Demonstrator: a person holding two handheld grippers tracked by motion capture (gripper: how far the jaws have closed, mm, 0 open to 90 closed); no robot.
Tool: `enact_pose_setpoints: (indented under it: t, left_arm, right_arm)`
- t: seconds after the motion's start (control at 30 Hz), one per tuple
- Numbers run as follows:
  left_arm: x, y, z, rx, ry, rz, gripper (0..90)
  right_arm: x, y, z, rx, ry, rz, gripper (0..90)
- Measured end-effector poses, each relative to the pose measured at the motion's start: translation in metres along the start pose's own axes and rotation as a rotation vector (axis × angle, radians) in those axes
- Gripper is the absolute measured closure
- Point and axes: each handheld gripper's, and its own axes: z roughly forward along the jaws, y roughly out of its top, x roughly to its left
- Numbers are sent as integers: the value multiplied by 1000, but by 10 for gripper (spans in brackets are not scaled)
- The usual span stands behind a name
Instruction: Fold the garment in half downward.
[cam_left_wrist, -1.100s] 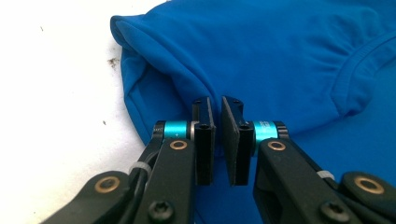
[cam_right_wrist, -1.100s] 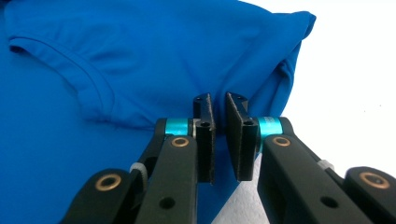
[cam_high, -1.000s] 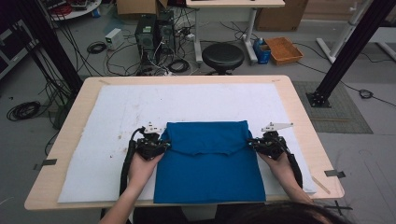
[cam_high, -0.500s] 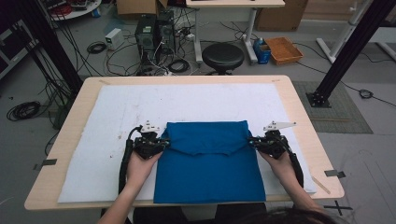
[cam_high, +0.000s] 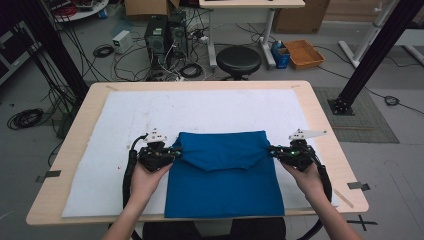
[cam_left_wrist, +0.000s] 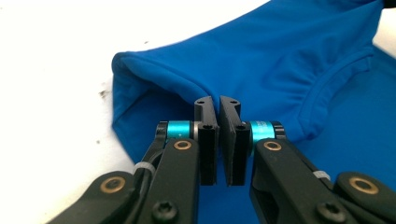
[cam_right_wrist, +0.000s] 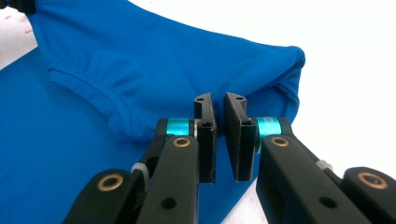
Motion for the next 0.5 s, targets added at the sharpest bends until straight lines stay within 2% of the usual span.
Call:
enact_pose_setpoints:
  t: [0.2,0.5]
  left_arm:
    - [-11,0,-12,-1,-24,19,857]
    - [-29,-8,-33,6,-51,55,856]
  right_arm:
    - [10,-5,-14,-6,14,-21,834]
    - [26,-16,-30,-4,37,-65,834]
